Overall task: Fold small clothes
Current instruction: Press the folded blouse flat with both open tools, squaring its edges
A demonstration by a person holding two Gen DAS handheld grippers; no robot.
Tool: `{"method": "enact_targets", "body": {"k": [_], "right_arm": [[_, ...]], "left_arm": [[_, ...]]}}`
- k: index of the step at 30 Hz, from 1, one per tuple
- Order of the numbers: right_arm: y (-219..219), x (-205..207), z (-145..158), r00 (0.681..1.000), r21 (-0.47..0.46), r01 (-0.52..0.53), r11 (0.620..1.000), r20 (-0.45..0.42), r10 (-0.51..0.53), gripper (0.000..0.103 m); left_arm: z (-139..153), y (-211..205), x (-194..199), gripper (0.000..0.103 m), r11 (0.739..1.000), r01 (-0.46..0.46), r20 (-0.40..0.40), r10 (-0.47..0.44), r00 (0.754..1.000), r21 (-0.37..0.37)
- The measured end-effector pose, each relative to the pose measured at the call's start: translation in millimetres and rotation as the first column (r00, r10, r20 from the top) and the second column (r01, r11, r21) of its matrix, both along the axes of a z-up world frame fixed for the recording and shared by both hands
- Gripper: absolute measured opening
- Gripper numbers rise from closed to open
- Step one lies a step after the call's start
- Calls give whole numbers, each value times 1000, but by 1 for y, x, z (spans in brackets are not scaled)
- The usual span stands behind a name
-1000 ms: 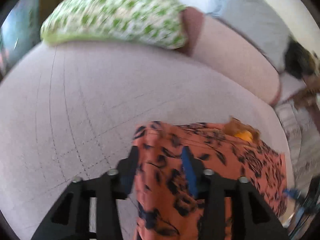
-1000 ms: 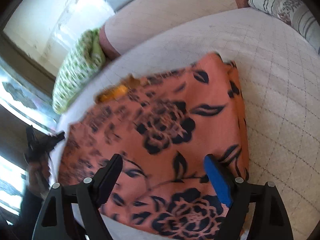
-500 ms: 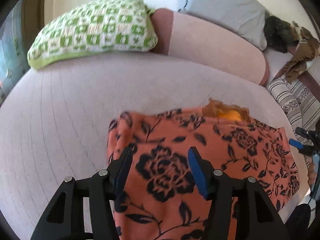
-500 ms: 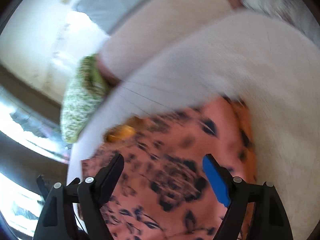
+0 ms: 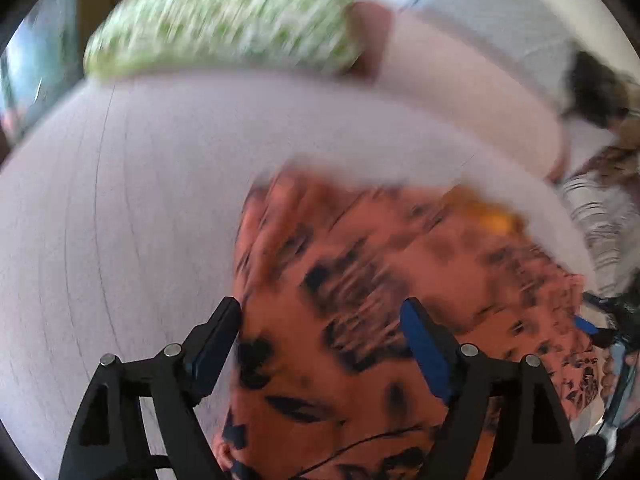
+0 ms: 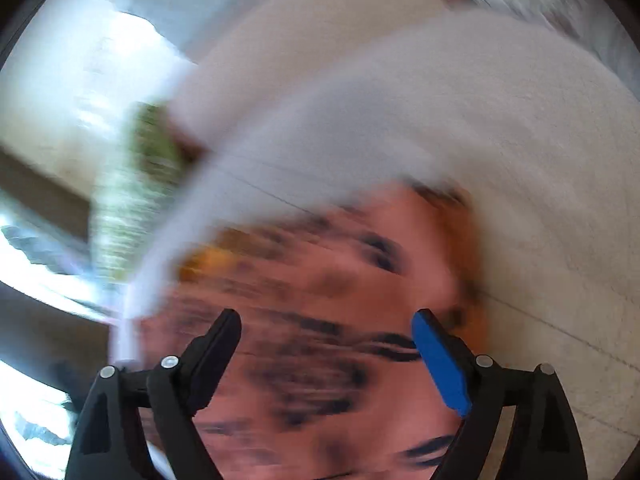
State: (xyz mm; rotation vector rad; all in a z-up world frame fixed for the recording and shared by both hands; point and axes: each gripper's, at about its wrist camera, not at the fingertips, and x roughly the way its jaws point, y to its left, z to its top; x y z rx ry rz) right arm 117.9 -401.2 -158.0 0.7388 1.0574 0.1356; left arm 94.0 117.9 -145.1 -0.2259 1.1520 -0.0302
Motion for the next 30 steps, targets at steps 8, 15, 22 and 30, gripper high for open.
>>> {"method": "enact_targets", "body": {"k": [8,15,22,30], "right_arm": [[42,-67,85,987,10,-92,996,136,90,89],[39,-102,12,1000,73,-6,997,-2,7,89],[36,-128,68,986,94,-19,995,169,3,89],[14,-139,50,990,154,49,987,121,-68,89]], "left_arm": [[66,6,-49,80,999,-8,152,15,988,-48],[21,-22,-83,81,996,82,9,-82,997,-28],[53,-29,-95,81,994,97,103,-101,990,45],[34,-25,-97,82,993,65,40,-69,997,94]]}}
